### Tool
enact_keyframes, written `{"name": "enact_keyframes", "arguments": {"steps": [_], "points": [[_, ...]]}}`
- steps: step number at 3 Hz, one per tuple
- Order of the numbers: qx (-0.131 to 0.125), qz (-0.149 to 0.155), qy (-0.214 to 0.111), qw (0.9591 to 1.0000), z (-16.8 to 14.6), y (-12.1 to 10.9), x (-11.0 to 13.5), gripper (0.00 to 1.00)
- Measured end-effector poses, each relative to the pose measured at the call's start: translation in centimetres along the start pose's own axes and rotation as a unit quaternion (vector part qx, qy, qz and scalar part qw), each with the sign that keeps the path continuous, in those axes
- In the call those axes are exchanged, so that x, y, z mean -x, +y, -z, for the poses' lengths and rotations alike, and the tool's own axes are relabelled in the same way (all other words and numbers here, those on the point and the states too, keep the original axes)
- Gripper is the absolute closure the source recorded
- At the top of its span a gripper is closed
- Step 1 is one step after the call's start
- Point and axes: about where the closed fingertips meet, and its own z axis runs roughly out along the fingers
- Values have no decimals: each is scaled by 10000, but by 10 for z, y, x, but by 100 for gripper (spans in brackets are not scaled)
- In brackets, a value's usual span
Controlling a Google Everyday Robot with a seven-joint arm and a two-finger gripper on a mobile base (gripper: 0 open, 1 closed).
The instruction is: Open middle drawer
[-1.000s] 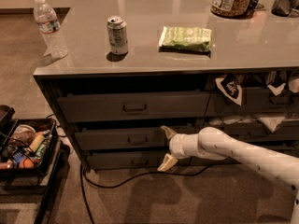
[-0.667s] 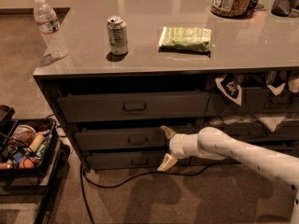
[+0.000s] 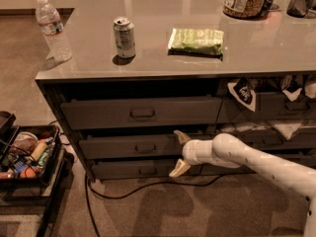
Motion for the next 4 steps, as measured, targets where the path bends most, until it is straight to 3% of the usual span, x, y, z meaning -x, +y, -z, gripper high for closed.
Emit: {"name": "enact_keyframes", "arguments": {"steps": [2,4], "points": [[-54,55,-42,10000,-18,-27,-6,0],[209,-325,18,9993,-65,-29,-30,0]]}}
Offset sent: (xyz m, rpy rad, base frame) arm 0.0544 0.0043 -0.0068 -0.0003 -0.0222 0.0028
